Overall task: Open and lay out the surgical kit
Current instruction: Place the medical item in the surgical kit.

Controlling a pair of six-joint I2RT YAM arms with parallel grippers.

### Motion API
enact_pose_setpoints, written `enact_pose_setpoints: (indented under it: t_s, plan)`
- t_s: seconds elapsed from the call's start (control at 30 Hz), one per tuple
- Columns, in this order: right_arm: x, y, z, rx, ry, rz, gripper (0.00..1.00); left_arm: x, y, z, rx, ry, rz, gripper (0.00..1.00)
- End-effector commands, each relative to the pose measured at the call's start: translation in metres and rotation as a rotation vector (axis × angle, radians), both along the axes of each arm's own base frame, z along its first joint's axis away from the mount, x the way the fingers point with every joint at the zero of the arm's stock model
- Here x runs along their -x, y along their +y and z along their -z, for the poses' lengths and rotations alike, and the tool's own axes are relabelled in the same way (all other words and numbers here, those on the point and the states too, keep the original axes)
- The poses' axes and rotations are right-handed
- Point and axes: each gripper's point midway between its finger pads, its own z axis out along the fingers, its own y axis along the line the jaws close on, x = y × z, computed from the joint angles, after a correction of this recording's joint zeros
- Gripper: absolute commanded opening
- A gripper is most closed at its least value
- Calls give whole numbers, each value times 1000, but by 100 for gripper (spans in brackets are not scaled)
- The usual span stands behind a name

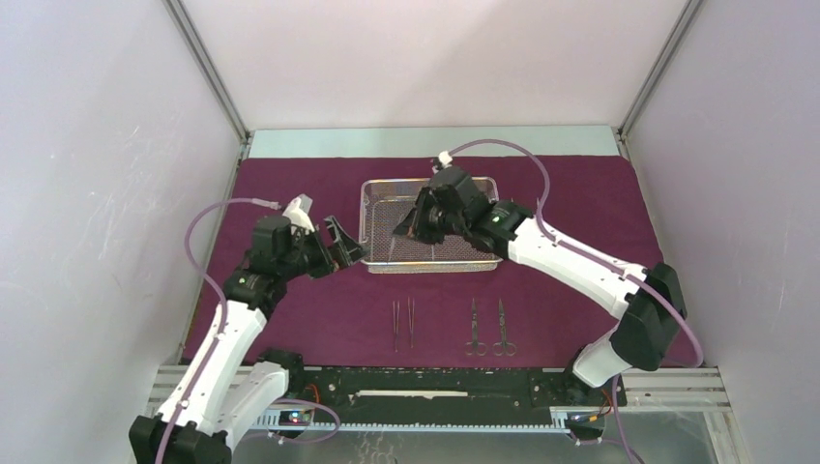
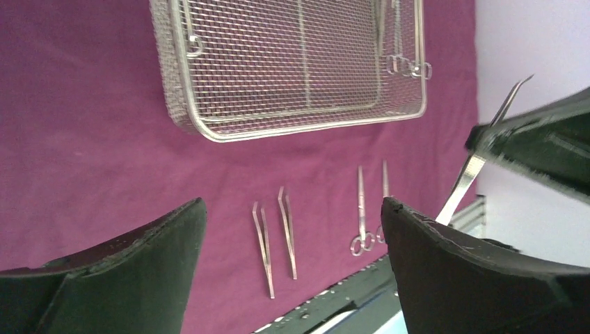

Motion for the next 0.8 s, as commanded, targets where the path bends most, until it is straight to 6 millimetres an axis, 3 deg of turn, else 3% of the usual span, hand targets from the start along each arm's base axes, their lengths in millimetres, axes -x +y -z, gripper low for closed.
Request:
enact_pose_setpoints:
  t_s: [0.0, 0.23, 0.4, 0.57, 0.77]
  plan:
    - [20, 3, 21, 122, 14, 4, 0, 0, 25, -15, -149, -103, -32, 100]
    - [60, 34, 79, 244, 89, -60, 0, 12, 49, -12, -249, -144, -110, 100]
    - [81, 50, 116, 300, 151, -112, 0, 13, 57, -20, -266, -189, -142, 100]
    - [97, 56, 139, 343, 187, -138, 0, 12, 66, -21, -327, -202, -154, 100]
    - [107, 63, 152, 381, 218, -153, 0, 14, 61, -17, -312, -203, -126, 100]
